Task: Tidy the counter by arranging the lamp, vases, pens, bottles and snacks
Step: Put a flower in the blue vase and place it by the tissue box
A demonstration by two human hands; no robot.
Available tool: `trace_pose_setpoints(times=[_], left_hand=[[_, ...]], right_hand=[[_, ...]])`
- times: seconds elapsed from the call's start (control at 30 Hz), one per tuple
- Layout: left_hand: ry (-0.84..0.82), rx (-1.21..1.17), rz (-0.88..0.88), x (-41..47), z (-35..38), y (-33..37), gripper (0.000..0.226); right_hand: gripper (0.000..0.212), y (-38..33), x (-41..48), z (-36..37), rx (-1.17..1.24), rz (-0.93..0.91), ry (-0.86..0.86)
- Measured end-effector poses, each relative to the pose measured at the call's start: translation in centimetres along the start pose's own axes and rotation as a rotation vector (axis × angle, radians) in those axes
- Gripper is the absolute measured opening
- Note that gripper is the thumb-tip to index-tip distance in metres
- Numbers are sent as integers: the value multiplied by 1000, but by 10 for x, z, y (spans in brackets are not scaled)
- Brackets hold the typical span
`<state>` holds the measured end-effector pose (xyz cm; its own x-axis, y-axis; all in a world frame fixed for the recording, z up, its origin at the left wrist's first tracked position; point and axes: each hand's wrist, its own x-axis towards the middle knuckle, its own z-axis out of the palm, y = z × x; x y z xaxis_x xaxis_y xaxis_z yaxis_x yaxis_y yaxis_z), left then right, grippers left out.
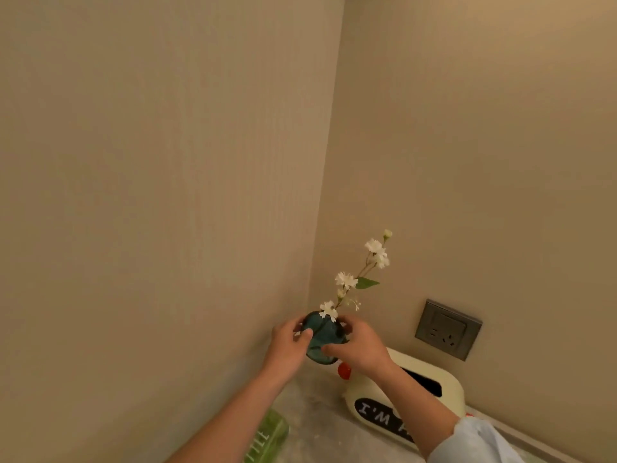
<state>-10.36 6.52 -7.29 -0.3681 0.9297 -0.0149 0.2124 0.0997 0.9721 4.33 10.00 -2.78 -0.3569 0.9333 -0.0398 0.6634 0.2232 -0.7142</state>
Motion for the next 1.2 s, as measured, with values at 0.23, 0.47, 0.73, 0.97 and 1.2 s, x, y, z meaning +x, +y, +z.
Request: trace_pose_setpoints(times=[0.23, 0.47, 0.73, 0.97, 1.2], left_hand=[[0, 59, -39, 23, 16, -27, 49], [-4, -91, -79, 34, 28, -56, 58], [-40, -172, -43, 25, 30, -57, 64], [25, -110, -65, 25, 29, -57, 58], [37, -70, -68, 25, 31, -57, 62]], right_hand=[[43, 17, 37, 14, -216, 7, -68], [53, 28, 61, 24, -393, 42, -88], [56, 33, 73, 34, -436, 42, -49], [42, 35, 77, 44, -410, 73, -23], [47, 37, 78, 44, -421, 62, -23]])
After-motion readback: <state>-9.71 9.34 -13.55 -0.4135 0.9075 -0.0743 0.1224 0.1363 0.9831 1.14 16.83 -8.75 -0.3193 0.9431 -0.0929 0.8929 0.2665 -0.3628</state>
